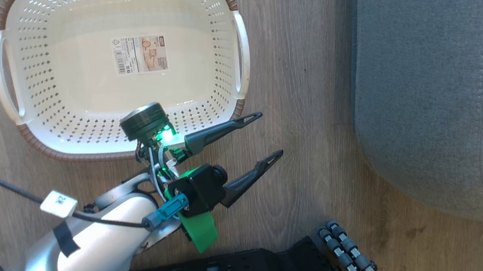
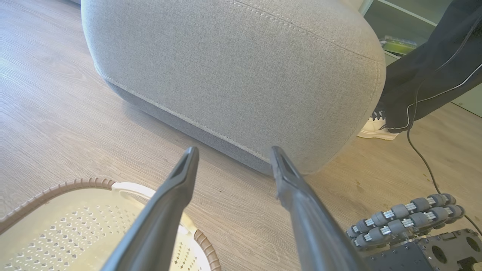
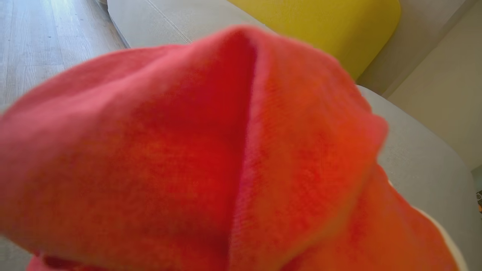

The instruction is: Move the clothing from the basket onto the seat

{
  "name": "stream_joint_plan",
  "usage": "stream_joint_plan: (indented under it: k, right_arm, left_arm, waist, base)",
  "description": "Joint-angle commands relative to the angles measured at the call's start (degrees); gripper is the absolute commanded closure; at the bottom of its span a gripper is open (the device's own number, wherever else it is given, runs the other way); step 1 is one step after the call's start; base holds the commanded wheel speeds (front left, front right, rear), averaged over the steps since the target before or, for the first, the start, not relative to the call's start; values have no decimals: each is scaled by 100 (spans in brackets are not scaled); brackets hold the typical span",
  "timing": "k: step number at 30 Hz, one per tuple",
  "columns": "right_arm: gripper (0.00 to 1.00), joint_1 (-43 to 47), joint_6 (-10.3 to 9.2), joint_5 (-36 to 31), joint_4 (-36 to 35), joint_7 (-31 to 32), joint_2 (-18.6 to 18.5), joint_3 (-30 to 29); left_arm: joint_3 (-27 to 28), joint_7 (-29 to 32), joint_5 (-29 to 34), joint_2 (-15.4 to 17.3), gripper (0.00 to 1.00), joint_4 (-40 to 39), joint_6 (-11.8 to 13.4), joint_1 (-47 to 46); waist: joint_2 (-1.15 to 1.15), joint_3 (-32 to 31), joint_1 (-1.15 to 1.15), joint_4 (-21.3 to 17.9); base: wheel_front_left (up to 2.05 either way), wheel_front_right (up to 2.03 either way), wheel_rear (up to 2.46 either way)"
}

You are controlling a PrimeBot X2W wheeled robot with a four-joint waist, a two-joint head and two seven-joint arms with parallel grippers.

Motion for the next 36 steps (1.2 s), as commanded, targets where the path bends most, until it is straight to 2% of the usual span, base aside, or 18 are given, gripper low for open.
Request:
stream_joint_plan:
  k: [1,3,5,16,21,25,30,36]
  right_arm:
    - [100,-30,-2,-65,-61,-4,-191,89]
    - [99,-58,-2,-81,73,-4,-187,200]
    - [0,-72,-2,-77,100,-4,-210,230]
    - [0,37,-2,-56,474,70,-194,506]
    - [0,162,-2,40,624,679,-85,798]
    - [0,249,-2,289,652,903,-53,1057]
    - [0,471,-2,683,662,1423,-167,1438]
    - [0,801,-2,1165,663,2473,-183,1919]
  left_arm:
    - [138,-54,40,-44,0,-139,4,24]
    - [149,-54,35,-52,0,-123,2,24]
    - [154,-54,32,-74,0,-109,0,26]
    - [-35,-54,41,-214,0,-24,-7,104]
    - [-271,-54,-20,-273,0,-15,-8,104]
    - [-347,-54,-130,-402,0,60,-9,139]
    - [-438,-54,-231,-600,0,128,-9,246]
    - [-329,-54,-393,-897,0,152,-9,560]
  waist:
    - [0,-20,0,1]
    - [0,-48,0,-5]
    - [0,-92,0,-9]
    - [0,-615,0,30]
    - [0,-968,0,64]
    - [0,-1297,0,123]
    - [0,-1755,0,238]
    - [0,-2466,0,372]
  base:
    - [0,0,0]
    - [0,0,0]
    - [0,0,0]
    - [0,0,0]
    - [0,0,0]
    - [0,0,0]
    - [0,0,0]
    - [0,0,0]
